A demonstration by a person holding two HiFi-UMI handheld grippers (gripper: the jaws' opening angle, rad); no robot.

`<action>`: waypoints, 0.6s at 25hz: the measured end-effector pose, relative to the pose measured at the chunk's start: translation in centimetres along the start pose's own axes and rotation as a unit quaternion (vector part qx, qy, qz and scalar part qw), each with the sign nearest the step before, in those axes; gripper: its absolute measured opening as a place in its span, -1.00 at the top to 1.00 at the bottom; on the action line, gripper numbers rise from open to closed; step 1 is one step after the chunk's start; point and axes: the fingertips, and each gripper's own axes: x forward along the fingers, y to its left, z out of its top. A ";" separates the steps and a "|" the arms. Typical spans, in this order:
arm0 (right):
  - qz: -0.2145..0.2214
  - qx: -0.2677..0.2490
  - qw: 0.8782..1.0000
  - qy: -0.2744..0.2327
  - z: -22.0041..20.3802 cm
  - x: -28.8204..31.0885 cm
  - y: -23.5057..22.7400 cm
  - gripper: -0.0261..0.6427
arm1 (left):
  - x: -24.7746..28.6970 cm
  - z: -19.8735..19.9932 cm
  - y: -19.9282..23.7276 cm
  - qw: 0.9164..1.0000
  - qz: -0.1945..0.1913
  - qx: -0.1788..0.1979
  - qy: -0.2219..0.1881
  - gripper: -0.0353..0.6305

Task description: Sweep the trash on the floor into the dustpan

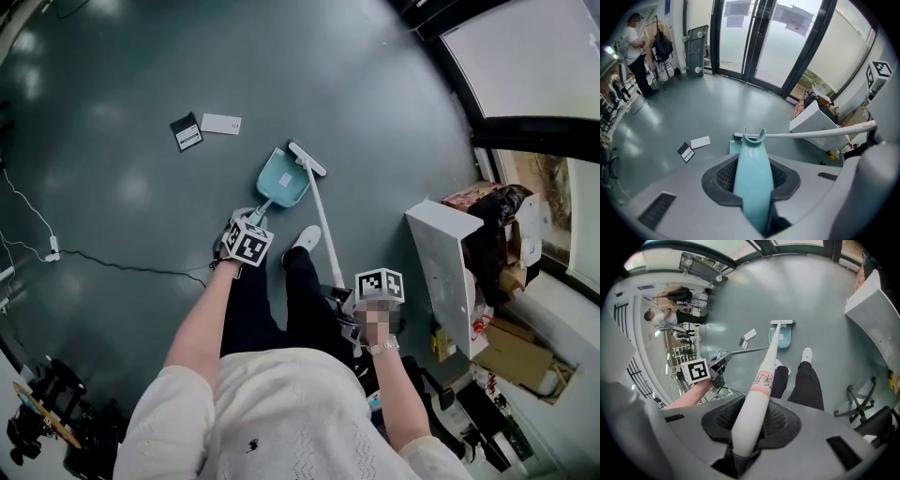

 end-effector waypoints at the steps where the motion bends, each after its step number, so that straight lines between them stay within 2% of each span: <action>1: 0.000 -0.003 1.000 0.008 -0.6 0.2 0.3 0.62 | 0.0 0.0 0.0 1.000 0.000 -0.002 -0.003 0.60; 10: -0.005 -0.023 0.999 0.046 -4.7 1.0 3.4 0.62 | -0.5 -0.5 0.6 1.000 0.002 -0.004 -0.016 0.60; 12: 0.003 -0.014 0.999 0.047 -5.0 0.7 4.2 0.62 | -0.9 -1.2 1.3 1.000 0.003 -0.017 -0.021 0.60; 15: 0.006 -0.009 0.999 0.047 -5.3 0.0 5.2 0.62 | -1.7 -2.5 3.2 0.998 0.010 -0.058 -0.026 0.60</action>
